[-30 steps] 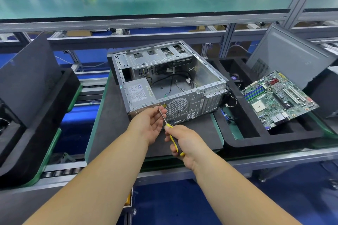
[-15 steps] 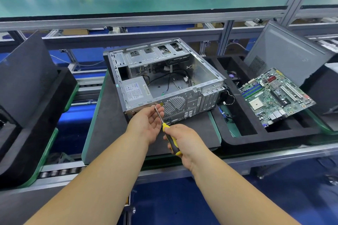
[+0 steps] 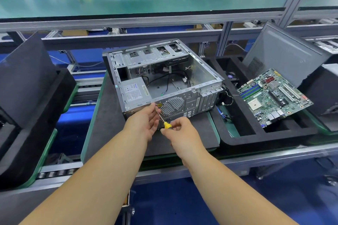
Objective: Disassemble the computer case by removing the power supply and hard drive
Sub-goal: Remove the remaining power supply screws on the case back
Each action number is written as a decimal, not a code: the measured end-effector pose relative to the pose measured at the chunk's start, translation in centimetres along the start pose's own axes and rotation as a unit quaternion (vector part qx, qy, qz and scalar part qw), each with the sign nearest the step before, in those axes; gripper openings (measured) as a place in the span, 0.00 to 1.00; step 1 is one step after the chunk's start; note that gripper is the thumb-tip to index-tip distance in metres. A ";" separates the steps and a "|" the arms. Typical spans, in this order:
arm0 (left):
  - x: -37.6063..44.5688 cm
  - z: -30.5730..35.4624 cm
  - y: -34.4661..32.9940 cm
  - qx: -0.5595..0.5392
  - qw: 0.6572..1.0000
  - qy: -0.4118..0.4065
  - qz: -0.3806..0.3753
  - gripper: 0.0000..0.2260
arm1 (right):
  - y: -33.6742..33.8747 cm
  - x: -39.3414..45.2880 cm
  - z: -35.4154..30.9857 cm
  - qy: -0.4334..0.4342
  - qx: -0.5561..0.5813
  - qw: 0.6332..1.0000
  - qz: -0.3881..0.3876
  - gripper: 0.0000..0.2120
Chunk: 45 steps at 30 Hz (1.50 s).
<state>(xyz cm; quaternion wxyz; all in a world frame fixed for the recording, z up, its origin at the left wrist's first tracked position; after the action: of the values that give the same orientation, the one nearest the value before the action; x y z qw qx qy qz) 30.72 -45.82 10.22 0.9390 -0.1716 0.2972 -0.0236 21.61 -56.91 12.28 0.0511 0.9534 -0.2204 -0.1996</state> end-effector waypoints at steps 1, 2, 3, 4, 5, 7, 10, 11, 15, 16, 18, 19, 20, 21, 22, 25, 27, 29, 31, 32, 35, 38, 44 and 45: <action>0.1 0.0 0.0 0.002 1.000 -0.003 0.003 0.07 | 0.0 0.0 -0.1 0.005 -0.015 1.000 0.000 0.09; 0.2 0.0 0.0 0.003 1.000 -0.006 0.006 0.07 | 0.0 0.0 -0.1 0.004 -0.023 1.000 -0.001 0.07; 0.3 0.0 0.1 0.003 1.000 -0.008 0.009 0.06 | 0.0 0.0 0.0 -0.001 -0.021 1.000 -0.002 0.04; 0.3 0.0 0.1 0.002 1.000 -0.010 0.010 0.06 | 0.0 0.0 0.2 -0.010 -0.014 1.000 -0.005 0.03; 0.4 0.0 0.2 0.000 1.000 -0.012 0.010 0.06 | 0.1 0.0 0.3 -0.016 -0.006 1.000 -0.007 0.04; 0.4 -0.1 0.4 -0.003 1.000 -0.014 0.007 0.06 | 0.2 0.0 0.4 -0.018 0.006 1.000 -0.009 0.07; 0.3 -0.1 0.3 -0.001 1.000 -0.015 -0.003 0.06 | 0.8 -0.3 0.2 0.000 0.042 0.999 -0.002 0.07; 0.3 -0.1 0.2 -0.001 1.000 -0.015 -0.008 0.06 | 1.2 -0.3 0.1 0.008 0.059 0.998 0.006 0.07; 0.0 -0.1 -0.1 -0.006 1.000 -0.016 -0.018 0.07 | 2.1 -0.6 -0.3 0.041 0.062 0.997 0.026 0.10; -0.1 0.0 -0.1 -0.008 1.000 -0.017 -0.019 0.08 | 2.1 -0.6 -0.6 0.046 0.058 0.997 0.023 0.10; -0.2 0.0 -0.2 -0.014 1.000 -0.015 -0.022 0.08 | 1.9 -0.6 -0.8 0.043 0.044 0.998 0.019 0.10; -0.3 0.1 -0.3 -0.015 1.000 -0.014 -0.023 0.08 | 1.7 -0.6 -0.9 0.033 0.040 0.999 0.016 0.08; -0.3 0.1 -0.3 -0.015 1.000 -0.013 -0.023 0.08 | 1.5 -0.6 -0.9 0.019 0.042 0.999 0.009 0.05; -0.3 0.1 -0.3 -0.015 1.000 -0.013 -0.023 0.08 | 1.3 -0.6 -0.8 0.004 0.046 0.999 0.000 0.03; -0.4 0.1 -0.3 -0.015 1.000 -0.012 -0.022 0.08 | 1.0 -0.5 -0.7 -0.006 0.045 0.999 -0.008 0.03; -0.4 0.0 -0.3 -0.017 1.000 -0.012 -0.023 0.08 | 0.7 -0.6 -0.7 0.000 0.013 1.000 -0.006 0.06; -0.4 0.0 -0.3 -0.021 0.999 -0.012 -0.023 0.09 | 0.7 -0.7 -0.7 0.011 -0.006 1.000 0.001 0.06; -0.3 -0.1 -0.4 -0.025 0.999 -0.011 -0.021 0.10 | 0.6 -0.9 -0.7 0.026 -0.002 1.000 0.001 0.05; -0.3 -0.2 -0.5 -0.025 1.000 -0.008 -0.018 0.11 | 0.7 -1.0 -0.8 0.036 0.012 0.999 0.005 0.06; -0.3 -0.2 -0.5 -0.022 1.000 -0.005 -0.016 0.11 | 0.8 -1.0 -0.9 0.039 0.015 0.999 0.010 0.07; -0.3 -0.4 -0.2 -0.015 1.000 0.010 -0.003 0.09 | 1.1 -1.1 -1.2 0.053 -0.010 0.998 0.028 0.09; -0.3 -0.1 -0.1 -0.010 1.000 0.003 0.000 0.06 | 1.0 -1.1 -1.3 0.061 -0.040 0.997 0.033 0.12; -0.1 0.2 0.0 -0.004 0.999 -0.033 0.029 0.06 | 0.7 -1.2 -1.3 0.083 -0.068 0.994 0.027 0.17; -0.1 0.2 0.0 -0.004 0.999 -0.035 0.032 0.06 | 0.8 -1.2 -1.3 0.084 -0.072 0.993 0.028 0.18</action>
<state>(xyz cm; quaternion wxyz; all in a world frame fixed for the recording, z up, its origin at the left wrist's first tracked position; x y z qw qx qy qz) 30.74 -45.71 10.40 0.9484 -0.1667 0.2694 0.0139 20.86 -57.07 14.00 0.1438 0.9541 -0.2265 -0.1332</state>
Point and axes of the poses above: each hand's wrist, its own x-axis towards the middle knuckle, its own y-axis out of the back of the hand, z = x × y, the point moved 8 cm from there along x, towards the middle knuckle, and after that the axes turned 5 degrees about -y, right-handed, at the moved point
